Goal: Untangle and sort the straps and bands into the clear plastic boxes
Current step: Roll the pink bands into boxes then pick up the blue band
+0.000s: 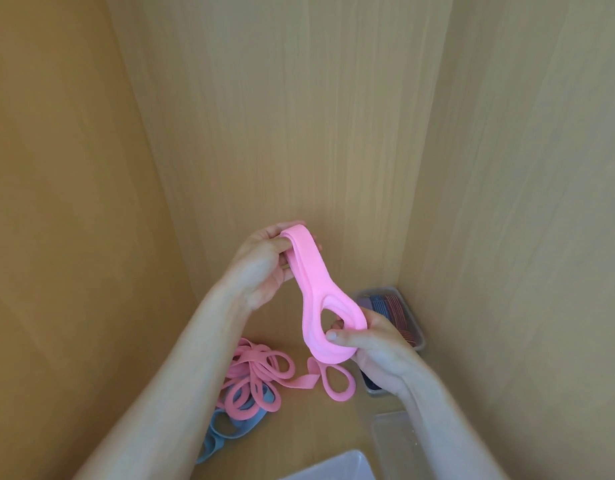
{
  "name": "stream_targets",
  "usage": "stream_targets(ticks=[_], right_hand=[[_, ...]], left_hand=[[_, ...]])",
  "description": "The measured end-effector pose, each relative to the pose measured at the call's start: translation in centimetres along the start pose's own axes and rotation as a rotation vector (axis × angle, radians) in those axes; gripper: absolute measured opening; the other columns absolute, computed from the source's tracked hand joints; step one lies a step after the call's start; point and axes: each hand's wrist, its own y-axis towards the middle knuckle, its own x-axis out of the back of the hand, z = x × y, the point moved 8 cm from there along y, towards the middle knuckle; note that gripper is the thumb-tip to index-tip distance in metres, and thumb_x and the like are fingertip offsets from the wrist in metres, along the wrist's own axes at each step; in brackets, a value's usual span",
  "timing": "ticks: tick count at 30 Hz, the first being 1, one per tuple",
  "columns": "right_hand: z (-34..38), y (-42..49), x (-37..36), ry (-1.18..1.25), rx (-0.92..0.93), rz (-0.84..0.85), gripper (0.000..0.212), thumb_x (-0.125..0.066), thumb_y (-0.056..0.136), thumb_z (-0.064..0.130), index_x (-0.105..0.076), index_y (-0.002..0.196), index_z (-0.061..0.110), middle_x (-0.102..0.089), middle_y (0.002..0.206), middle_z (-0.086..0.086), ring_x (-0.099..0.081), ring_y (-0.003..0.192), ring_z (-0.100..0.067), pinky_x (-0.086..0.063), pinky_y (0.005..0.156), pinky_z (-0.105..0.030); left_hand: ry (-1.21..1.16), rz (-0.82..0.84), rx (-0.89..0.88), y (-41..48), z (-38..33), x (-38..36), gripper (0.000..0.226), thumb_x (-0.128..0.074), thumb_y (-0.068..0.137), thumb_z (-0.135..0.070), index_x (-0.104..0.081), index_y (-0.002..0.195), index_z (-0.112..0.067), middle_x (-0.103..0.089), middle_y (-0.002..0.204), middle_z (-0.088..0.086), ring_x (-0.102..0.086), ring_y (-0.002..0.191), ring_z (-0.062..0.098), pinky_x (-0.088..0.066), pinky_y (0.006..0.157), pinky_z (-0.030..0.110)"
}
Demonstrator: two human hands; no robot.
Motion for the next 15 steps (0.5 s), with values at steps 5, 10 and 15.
stream_targets(ticks=[5, 10, 15], right_hand=[[0.2, -0.8, 0.3, 0.139, 0.038, 0.005, 0.040, -0.078, 0.080, 0.010, -0.066, 0.117, 0.000, -0.067, 0.090, -0.010, -0.067, 0.086, -0.024, -0.055, 0.084, -0.043], [0.1, -1.5, 0.4, 0.192, 0.000, 0.034, 0.031, -0.069, 0.084, 0.004, -0.067, 0.114, 0.001, -0.067, 0.091, -0.011, -0.067, 0.089, -0.027, -0.056, 0.091, -0.048], [0.6, -2.1, 0.5, 0.070, 0.023, 0.027, 0.034, -0.074, 0.079, 0.001, -0.067, 0.113, -0.002, -0.073, 0.096, -0.015, -0.071, 0.095, -0.029, -0.059, 0.082, -0.042]], left_hand=[[-0.094, -0.074, 0.022, 0.4, 1.1, 2.1, 0.031, -0.034, 0.104, 0.007, -0.054, 0.127, 0.004, -0.074, 0.090, 0.022, -0.074, 0.088, 0.032, -0.063, 0.072, 0.042], [-0.170, -0.106, 0.040, 0.7, 2.5, 3.6, 0.029, -0.034, 0.104, 0.006, -0.053, 0.126, 0.005, -0.073, 0.093, 0.026, -0.074, 0.091, 0.034, -0.063, 0.076, 0.044], [-0.215, -0.150, 0.079, 0.6, 4.3, 5.3, 0.031, -0.033, 0.104, 0.006, -0.052, 0.129, 0.005, -0.067, 0.111, 0.030, -0.071, 0.097, 0.035, -0.063, 0.077, 0.044]])
